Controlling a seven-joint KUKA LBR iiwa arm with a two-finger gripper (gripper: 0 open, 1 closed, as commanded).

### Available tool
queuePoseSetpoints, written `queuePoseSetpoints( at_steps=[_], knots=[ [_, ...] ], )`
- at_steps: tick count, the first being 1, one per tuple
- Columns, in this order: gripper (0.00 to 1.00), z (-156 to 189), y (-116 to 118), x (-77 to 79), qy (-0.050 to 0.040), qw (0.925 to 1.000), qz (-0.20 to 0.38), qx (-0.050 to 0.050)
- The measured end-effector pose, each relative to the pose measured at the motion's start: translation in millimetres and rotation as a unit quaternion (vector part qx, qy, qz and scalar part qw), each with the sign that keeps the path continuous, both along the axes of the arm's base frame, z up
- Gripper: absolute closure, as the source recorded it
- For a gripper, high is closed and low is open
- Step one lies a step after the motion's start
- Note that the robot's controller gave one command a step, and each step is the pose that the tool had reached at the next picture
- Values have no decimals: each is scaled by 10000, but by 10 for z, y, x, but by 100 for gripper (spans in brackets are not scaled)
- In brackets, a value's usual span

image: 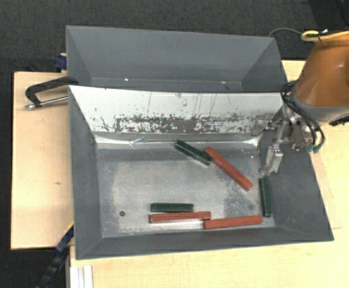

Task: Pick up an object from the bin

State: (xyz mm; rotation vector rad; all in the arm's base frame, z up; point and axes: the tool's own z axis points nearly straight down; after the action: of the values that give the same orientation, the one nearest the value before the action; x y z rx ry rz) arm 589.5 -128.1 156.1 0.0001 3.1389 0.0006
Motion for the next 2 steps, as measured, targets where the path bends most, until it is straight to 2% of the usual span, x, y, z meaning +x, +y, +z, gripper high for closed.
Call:
queuePoseSetpoints(
  at_steps=[1,2],
  knots=[
    [0,-150,273,-53,-1,9961,-887,1],
    [0,-211,407,-63,9,9988,-489,1]
  ],
)
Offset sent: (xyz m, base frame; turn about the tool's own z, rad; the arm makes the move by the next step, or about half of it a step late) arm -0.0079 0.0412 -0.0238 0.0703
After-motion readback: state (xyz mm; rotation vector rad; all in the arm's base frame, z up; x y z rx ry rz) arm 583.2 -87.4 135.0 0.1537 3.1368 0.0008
